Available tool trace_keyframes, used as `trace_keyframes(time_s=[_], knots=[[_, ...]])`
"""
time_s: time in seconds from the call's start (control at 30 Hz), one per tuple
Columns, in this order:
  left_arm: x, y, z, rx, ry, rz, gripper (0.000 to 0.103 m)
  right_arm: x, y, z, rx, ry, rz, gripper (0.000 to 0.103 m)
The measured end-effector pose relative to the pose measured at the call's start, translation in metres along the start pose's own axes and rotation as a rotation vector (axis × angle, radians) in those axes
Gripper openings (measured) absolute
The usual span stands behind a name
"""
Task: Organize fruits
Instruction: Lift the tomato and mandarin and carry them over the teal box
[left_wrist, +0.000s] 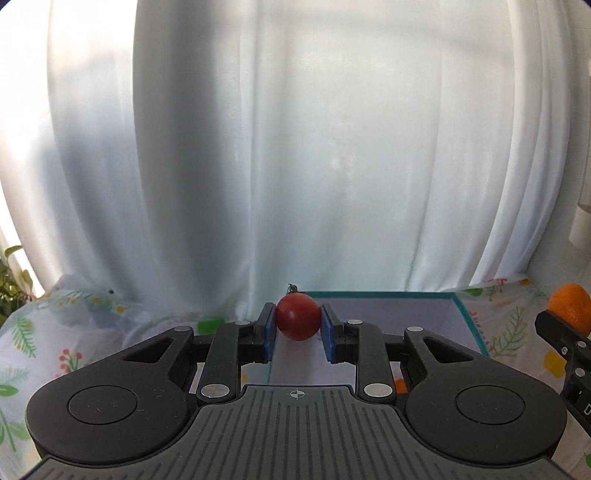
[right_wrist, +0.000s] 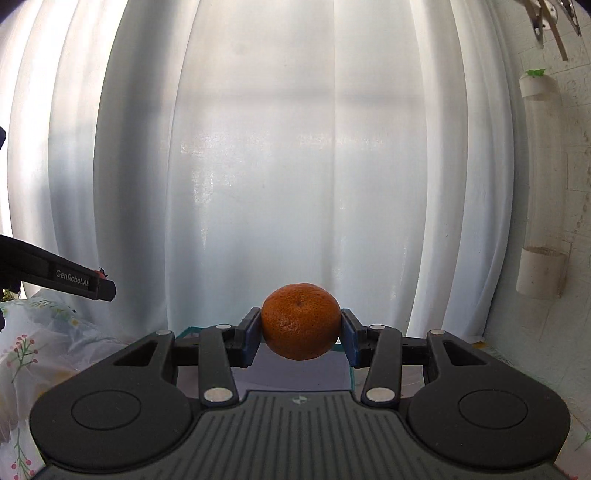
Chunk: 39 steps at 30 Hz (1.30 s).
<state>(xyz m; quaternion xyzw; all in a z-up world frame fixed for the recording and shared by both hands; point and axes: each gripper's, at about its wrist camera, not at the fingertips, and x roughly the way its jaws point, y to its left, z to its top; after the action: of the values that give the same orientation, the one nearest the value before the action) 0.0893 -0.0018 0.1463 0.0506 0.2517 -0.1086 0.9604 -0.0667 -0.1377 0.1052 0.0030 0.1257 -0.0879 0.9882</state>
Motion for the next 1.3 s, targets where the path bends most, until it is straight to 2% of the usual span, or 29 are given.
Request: trace_keyframes(time_s=[0.37,0.73,1.3], knots=[[0.032,-0.004,-0.011,0.015,0.041,0.039,0.028,0.019,0.006,-0.005,0.033,0.025,0.015,0.044],[0.065,-0.004,-0.019,0.021,0.1,0.028,0.028,0.038,0.007,-0.015,0.04,0.058,-0.015,0.044],[0.086,-0.001,-0.035,0.023,0.161,0.029,0.029,0.061,0.011,-0.025,0.03,0.101,-0.028,0.044]])
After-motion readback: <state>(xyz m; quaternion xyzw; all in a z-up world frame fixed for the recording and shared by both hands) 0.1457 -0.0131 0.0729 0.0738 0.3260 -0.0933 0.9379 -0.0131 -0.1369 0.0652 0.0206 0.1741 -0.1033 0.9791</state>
